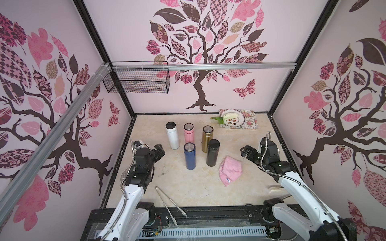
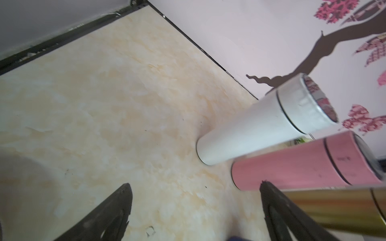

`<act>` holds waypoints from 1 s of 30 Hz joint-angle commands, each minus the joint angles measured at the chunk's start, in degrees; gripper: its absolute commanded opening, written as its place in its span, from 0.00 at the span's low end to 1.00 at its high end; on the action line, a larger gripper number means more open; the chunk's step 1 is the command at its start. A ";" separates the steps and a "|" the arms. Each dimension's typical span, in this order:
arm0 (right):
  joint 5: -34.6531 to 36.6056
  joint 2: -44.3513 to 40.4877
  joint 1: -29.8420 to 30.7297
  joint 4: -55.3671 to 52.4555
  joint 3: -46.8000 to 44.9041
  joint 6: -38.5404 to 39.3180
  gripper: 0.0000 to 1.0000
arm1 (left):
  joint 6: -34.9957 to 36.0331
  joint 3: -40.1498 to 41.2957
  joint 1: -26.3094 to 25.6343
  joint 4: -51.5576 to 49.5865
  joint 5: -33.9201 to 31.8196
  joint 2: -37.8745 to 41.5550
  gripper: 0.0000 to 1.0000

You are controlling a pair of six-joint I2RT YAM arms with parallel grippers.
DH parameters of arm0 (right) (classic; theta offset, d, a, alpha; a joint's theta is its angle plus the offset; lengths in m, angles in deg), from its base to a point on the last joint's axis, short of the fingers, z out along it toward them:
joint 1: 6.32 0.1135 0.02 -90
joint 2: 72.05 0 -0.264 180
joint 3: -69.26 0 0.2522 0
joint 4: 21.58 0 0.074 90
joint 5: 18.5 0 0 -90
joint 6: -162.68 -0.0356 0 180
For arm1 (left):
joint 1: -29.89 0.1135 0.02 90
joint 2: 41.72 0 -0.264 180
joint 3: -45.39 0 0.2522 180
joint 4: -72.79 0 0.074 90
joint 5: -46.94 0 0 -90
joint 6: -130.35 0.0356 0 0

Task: Wipe the surface of the thermos
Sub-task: Pick up the cleaning item at the center of the board.

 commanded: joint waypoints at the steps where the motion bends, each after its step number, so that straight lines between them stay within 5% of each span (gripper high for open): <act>1: 3.92 2.67 4.07 -6.15 0.55 1.82 0.99 | -2.35 -5.62 -0.62 -13.72 1.20 1.54 0.96; 5: 8.84 4.86 11.70 -4.05 -1.33 1.74 1.00 | -1.14 -6.77 -0.65 -19.06 4.91 3.90 0.95; 10: 4.93 7.56 12.51 2.97 -3.99 1.05 1.00 | 0.35 -5.16 -0.58 -17.92 5.82 5.88 0.95; 30: 14.39 23.37 22.42 7.09 -1.12 2.00 1.00 | -0.96 -2.03 -0.60 -11.16 7.09 2.89 0.95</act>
